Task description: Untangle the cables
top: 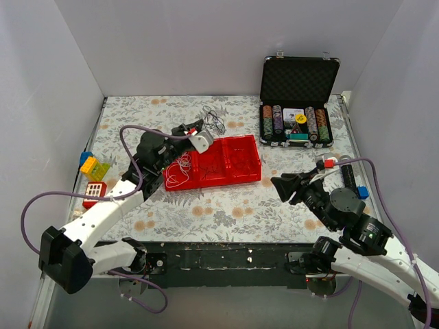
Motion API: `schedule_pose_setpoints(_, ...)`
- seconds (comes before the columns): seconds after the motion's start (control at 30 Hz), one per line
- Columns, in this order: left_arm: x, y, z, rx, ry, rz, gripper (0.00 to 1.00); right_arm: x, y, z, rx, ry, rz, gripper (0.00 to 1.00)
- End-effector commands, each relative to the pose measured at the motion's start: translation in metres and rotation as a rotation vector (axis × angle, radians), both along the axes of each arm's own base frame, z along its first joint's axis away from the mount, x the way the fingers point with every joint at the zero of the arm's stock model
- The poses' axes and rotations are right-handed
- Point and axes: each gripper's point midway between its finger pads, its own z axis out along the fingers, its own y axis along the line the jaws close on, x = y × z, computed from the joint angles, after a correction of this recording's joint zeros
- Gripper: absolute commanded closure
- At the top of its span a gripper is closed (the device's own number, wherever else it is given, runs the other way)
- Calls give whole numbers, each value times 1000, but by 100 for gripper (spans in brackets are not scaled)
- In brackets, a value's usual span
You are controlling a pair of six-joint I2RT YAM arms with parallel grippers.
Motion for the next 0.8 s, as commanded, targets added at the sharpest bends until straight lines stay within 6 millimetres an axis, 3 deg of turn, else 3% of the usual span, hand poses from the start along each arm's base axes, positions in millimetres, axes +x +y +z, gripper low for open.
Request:
schedule_pose_setpoints(0.0, -26, -10, -27, -33, 167, -115, 100, 3, -2, -1, 13, 0, -26, 48)
schedule_pose_setpoints(0.2, -30, -11, -131, -39, 572, -42, 100, 4, 0, -6, 15, 20, -31, 48)
schedule_pose_setpoints(0.33, -8, -2, -188, 9, 710, 122, 100, 5, 0, -7, 12, 25, -34, 48)
schedule_pose_setpoints(0.37, -2, 2, -211, 45, 772, 180, 100, 5, -1, -6, 15, 25, -37, 48)
schedule_pose_setpoints(0.5, 22, 1, -234, 84, 862, 284, 100, 7, -1, -9, 2, 31, -46, 49)
schedule_pose_setpoints(0.63, 37, -11, -238, 67, 898, 301, 100, 8, -1, -10, -4, 32, -51, 49)
schedule_pose_setpoints(0.73, 41, -15, -237, 54, 911, 303, 76, 8, 0, -14, -17, 39, -48, 49)
schedule_pose_setpoints(0.77, 41, -16, -233, 42, 910, 296, 62, 7, 0, -15, -17, 42, -45, 49)
